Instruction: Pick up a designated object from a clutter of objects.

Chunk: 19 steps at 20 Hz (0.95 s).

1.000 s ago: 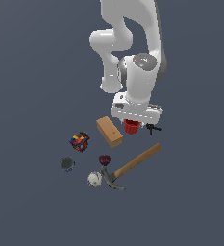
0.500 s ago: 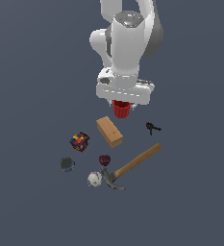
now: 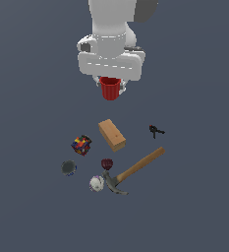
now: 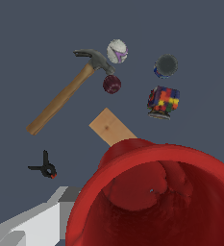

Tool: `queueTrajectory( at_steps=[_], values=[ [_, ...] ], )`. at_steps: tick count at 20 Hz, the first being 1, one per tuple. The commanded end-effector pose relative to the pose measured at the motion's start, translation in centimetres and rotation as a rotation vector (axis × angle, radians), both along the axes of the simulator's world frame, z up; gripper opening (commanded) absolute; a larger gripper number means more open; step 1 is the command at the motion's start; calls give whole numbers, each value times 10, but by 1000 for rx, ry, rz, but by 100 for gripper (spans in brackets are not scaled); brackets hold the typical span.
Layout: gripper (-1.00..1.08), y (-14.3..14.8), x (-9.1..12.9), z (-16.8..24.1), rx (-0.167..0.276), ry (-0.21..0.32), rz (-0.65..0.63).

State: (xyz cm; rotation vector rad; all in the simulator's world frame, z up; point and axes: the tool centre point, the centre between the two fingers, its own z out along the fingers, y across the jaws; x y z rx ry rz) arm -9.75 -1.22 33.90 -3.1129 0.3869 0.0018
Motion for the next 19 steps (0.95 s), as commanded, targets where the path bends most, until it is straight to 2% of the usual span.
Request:
queueTrajectory(
  at_steps=[1, 10, 19],
  values=[
    [-100, -13, -5, 23, -1, -1, 0],
    [-100, -48, -16, 81, -3, 0, -1],
    [-100, -59, -18, 101, -5, 0, -1]
  ],
)
